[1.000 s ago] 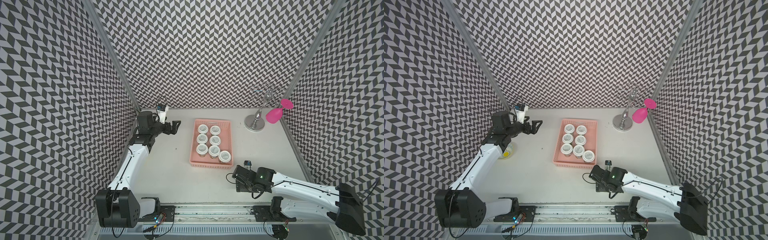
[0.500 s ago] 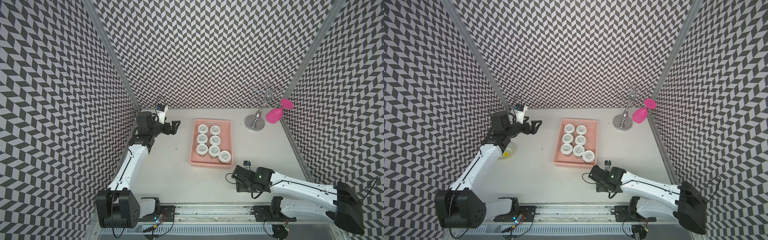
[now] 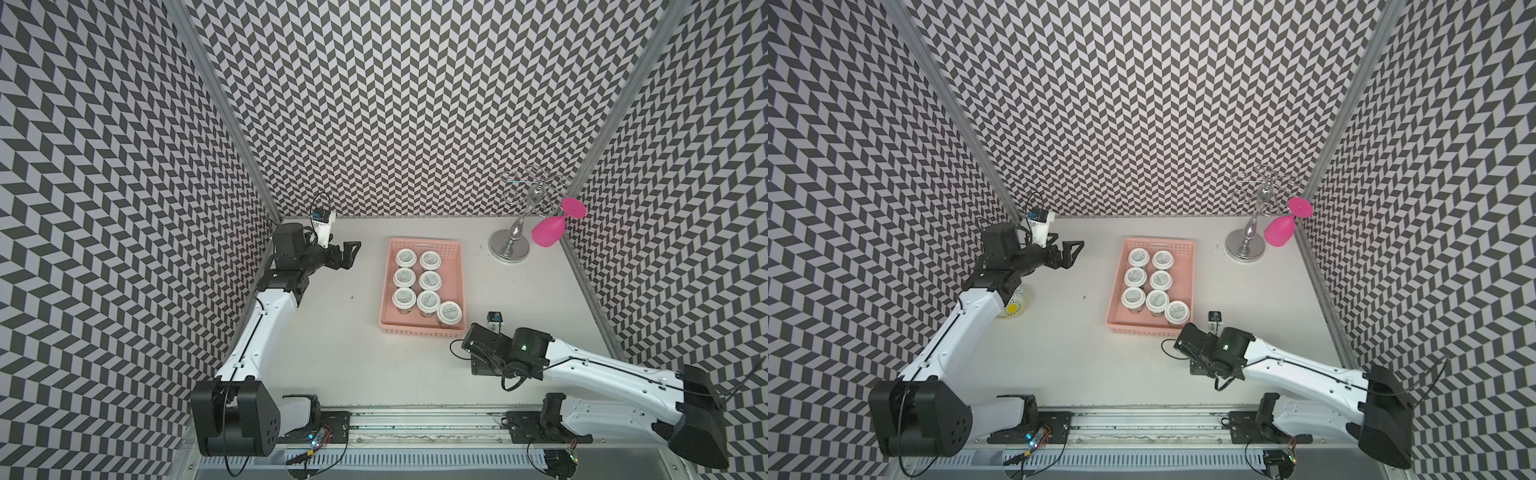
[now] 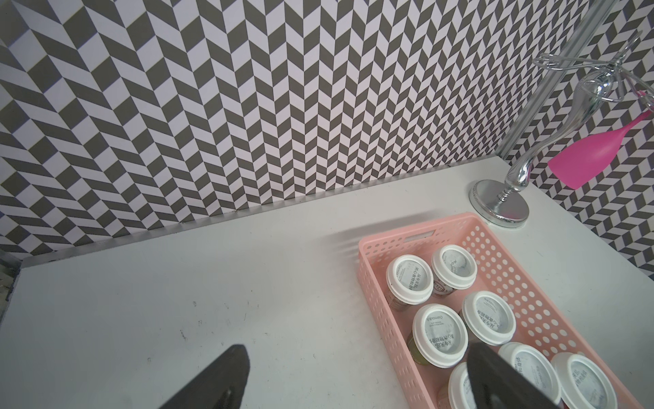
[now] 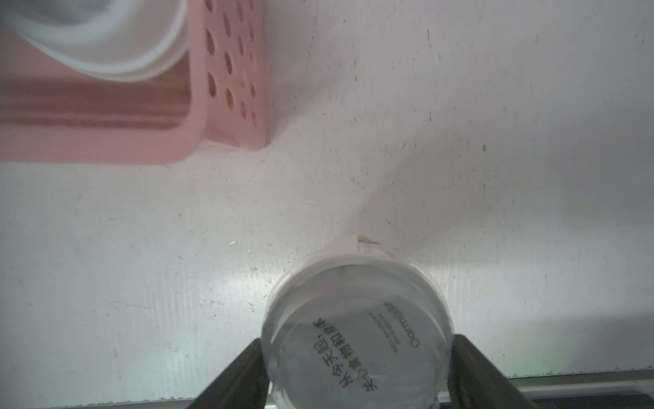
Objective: Put the yogurt in the basket
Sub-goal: Pick up the yogurt from the center of the board, then place the yogurt in the basket.
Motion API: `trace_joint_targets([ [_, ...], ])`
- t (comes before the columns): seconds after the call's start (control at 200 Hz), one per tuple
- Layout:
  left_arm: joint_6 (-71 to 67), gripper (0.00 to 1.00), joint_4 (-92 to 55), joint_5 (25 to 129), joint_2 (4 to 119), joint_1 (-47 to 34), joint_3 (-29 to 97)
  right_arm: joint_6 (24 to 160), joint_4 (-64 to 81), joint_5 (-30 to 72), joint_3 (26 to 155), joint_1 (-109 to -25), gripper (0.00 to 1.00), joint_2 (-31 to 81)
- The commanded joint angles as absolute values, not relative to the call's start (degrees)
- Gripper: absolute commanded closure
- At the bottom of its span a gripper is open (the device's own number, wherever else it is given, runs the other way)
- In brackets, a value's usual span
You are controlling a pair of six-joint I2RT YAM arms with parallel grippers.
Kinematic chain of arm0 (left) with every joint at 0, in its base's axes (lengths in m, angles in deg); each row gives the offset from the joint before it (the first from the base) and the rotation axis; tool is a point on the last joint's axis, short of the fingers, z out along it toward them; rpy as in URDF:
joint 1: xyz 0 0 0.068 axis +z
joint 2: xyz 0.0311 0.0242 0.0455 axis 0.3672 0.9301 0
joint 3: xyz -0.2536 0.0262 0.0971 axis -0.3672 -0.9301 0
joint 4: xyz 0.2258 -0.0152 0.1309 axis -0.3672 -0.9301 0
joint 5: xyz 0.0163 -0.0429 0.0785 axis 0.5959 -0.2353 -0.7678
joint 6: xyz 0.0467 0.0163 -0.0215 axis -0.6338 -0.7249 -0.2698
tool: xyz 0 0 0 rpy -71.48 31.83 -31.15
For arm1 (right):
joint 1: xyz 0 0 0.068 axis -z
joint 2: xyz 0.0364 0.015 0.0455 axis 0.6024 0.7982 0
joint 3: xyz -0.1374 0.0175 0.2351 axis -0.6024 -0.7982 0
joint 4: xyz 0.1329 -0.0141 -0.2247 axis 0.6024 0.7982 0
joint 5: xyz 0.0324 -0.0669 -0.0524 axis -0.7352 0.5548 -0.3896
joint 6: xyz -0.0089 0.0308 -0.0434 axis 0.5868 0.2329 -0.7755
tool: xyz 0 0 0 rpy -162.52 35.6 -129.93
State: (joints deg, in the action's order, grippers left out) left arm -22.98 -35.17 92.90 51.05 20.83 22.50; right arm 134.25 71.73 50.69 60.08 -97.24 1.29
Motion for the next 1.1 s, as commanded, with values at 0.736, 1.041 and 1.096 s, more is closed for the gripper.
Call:
trace_joint_targets([
  [0.736,-22.84,0.00,-33.93,94.22,48.26,21.33,21.89,108.01,74.17,55.84,91.44,-78.24,0.21,13.53],
  [1.041,-22.94,0.00,-33.67,94.27,48.20,21.37,21.60,102.57,67.76,51.02,97.49,-77.20,0.22,22.42],
  [1.096,-22.92,0.00,-33.76,94.27,48.40,21.50,21.74,102.13,67.31,49.92,98.45,-77.20,0.22,24.14],
])
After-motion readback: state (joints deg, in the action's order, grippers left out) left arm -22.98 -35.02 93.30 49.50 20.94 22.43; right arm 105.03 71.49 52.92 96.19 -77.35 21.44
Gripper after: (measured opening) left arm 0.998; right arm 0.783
